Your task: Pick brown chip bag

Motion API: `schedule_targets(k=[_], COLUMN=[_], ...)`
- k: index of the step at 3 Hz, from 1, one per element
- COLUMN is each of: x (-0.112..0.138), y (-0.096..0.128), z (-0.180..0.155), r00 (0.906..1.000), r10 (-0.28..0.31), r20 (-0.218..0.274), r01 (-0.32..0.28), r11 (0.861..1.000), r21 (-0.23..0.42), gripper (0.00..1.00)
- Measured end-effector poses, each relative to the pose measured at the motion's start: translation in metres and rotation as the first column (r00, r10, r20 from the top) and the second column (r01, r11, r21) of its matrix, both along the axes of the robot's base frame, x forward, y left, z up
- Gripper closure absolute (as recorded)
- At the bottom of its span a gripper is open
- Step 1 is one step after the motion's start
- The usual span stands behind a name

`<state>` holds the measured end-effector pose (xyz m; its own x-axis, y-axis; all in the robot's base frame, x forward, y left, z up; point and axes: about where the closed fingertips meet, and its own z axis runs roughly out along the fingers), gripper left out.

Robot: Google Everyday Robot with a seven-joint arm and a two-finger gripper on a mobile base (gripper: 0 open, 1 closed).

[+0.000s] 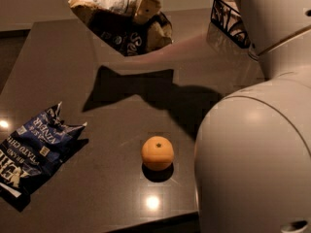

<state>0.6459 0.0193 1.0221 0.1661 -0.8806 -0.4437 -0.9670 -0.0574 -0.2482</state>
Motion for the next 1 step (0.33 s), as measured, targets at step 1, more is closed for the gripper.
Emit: schedule_targets(k=[1], x=[0.0088], y=[0.0072], z=[0.0024], r00=[0.9996], r10=[-0.009], r20=[0.027], r01=[0.008], r11=[1.0], r21=[0.024], gripper=[1.0])
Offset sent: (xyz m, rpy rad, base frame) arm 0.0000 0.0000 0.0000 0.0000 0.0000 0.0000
